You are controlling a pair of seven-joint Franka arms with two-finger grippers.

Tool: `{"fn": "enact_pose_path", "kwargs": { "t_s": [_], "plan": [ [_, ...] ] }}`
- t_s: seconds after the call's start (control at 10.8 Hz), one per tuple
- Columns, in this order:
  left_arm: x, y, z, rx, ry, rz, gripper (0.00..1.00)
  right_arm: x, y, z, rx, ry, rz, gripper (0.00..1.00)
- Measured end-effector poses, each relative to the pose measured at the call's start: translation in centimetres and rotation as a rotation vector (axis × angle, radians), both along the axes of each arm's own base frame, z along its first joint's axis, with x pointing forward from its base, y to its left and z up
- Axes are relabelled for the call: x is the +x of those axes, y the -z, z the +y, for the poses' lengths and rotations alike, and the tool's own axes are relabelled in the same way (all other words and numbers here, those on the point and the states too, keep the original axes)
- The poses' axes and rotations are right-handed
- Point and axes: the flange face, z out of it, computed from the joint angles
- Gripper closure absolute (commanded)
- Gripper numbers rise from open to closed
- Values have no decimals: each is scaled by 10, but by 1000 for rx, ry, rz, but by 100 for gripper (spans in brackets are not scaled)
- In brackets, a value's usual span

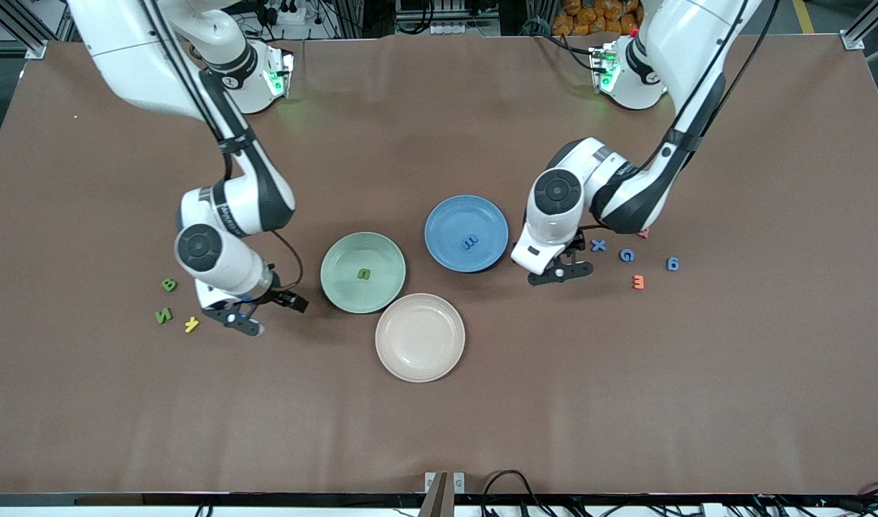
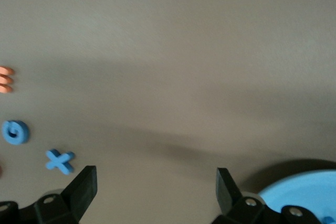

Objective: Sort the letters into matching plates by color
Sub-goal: 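Release the green u on the green plate, then withdraw both grippers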

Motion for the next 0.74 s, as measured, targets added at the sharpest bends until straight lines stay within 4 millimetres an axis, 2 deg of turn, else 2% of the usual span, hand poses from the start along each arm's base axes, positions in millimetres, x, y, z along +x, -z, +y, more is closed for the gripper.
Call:
{"fn": "enact_pose_path", "kwargs": {
  "t_s": [0.28, 0.46, 0.55, 0.65, 0.74],
  "plan": [
    [10, -15, 26, -60, -31, 10, 0, 13, 0, -62, 0, 81, 0, 0],
    [19, -20, 58, -147, -76, 2, 0, 18, 0, -98, 1, 113, 0, 0],
    [23, -21, 76, -185, -92, -5, 0, 20, 0, -115, 1, 118, -1, 0],
    [23, -21, 85, -202, -100, -8, 0, 20, 2, -126, 2, 122, 2, 0],
    [22, -21, 85, -207, -99, -8, 0, 20, 7, -132, 2, 126, 7, 0]
  ]
}}
